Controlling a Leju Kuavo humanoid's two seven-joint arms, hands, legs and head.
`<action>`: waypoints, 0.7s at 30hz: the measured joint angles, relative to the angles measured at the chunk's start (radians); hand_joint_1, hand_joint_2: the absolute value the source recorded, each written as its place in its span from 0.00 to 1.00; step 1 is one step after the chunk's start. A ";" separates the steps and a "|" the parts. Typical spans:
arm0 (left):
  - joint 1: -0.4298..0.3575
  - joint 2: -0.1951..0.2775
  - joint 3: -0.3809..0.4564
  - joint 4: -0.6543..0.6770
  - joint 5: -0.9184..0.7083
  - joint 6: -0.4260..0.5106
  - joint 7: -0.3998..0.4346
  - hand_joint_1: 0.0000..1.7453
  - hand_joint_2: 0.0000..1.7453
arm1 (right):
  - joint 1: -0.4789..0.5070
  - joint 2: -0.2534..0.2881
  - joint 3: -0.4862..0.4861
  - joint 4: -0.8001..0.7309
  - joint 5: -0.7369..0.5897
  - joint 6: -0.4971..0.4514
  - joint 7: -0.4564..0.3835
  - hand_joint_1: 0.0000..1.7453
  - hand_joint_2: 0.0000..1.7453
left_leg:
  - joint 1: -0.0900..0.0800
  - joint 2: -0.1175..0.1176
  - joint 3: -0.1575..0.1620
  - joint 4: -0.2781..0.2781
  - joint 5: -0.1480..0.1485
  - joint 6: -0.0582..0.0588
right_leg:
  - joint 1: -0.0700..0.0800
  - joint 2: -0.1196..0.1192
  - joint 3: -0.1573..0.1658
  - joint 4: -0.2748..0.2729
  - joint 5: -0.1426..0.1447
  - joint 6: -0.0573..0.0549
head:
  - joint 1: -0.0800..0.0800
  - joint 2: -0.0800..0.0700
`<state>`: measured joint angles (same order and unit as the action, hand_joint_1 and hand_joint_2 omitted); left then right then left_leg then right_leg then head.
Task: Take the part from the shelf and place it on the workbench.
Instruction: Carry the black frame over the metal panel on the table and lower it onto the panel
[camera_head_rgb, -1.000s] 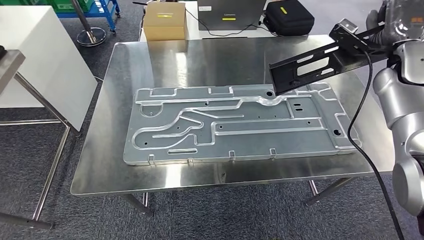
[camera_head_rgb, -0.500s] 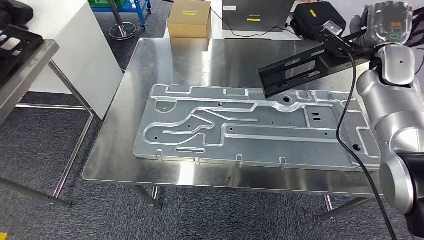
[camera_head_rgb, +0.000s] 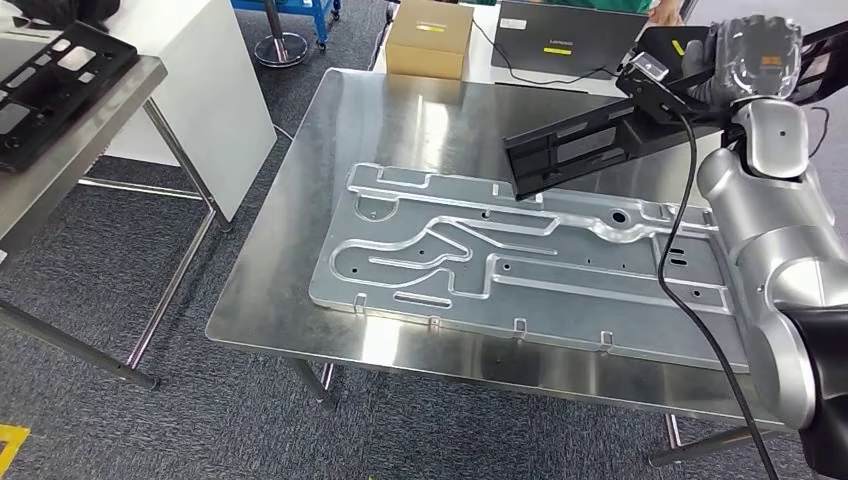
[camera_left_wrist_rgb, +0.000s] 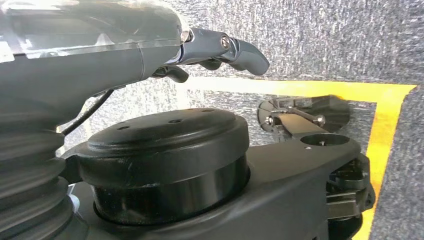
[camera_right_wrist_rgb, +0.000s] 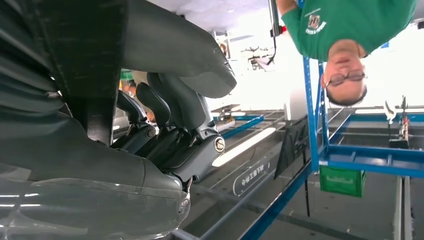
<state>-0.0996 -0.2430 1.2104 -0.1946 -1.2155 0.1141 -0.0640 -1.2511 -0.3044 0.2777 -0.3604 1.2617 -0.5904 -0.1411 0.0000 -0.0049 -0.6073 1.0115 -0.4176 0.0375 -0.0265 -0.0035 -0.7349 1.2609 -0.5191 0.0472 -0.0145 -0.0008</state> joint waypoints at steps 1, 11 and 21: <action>0.000 0.000 0.000 0.000 0.000 0.000 -0.002 0.00 1.00 | 0.000 0.000 0.000 0.001 -0.004 -0.002 -0.004 0.94 1.00 | 0.001 -0.003 0.000 0.004 -0.003 -0.003 | -0.002 0.000 0.028 -0.060 0.038 0.000 | 0.000 0.000; -0.003 0.000 0.001 0.000 0.016 0.001 -0.015 0.00 1.00 | 0.034 0.034 -0.018 -0.016 -0.097 -0.074 -0.094 0.94 1.00 | 0.000 -0.005 -0.066 0.158 -0.098 -0.048 | -0.001 0.001 0.103 -0.222 0.089 -0.046 | -0.003 0.000; -0.005 0.000 0.004 0.000 0.021 0.005 -0.019 0.00 1.00 | 0.191 0.071 -0.077 -0.091 -0.165 -0.105 -0.143 0.94 1.00 | -0.007 -0.002 -0.001 0.020 -0.019 -0.022 | 0.010 -0.001 0.109 -0.224 0.087 -0.032 | -0.003 0.000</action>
<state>-0.1046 -0.2426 1.2142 -0.1946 -1.1944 0.1186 -0.0833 -1.0601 -0.2336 0.2002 -0.4513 1.0969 -0.6952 -0.2836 -0.0068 -0.0066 -0.6085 1.0310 -0.4369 0.0154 -0.0169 -0.0044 -0.6261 1.0371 -0.4324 0.0152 -0.0173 -0.0008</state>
